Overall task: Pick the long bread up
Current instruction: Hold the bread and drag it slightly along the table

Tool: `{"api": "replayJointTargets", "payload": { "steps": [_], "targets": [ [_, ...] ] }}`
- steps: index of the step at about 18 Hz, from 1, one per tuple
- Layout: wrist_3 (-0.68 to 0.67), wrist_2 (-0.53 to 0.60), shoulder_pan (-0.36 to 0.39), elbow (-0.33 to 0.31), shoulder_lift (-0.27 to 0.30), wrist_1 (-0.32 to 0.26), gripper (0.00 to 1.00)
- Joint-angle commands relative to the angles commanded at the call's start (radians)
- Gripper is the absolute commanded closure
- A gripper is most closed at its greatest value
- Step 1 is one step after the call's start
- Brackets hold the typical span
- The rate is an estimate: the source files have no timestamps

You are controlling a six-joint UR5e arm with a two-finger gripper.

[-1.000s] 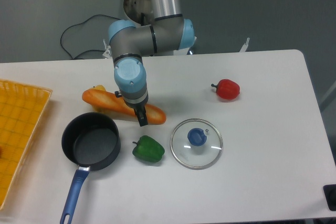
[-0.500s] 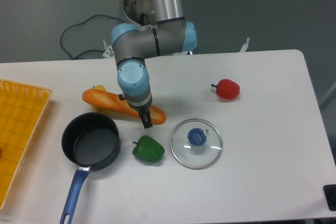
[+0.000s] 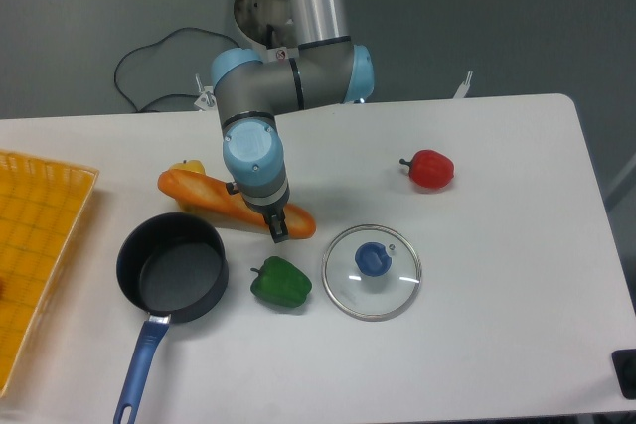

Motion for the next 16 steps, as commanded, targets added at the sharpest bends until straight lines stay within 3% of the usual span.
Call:
{"api": "replayJointTargets", "payload": {
  "steps": [1,3,6,9,16],
  "targets": [
    [-0.003,0.014,-0.002,0.0,0.0,0.0,0.6],
    [-0.008,0.02,-0.003,0.0,-0.002,0.0,0.67],
    [-0.017,0.022,-0.005,0.003,0.002,-0.002,0.92],
    [-0.023,0.022,-0.005,0.005,0.002,-0.003,1.0],
    [-0.025,0.023,-0.005,0.005,0.003,-0.005,1.0]
  ]
}}
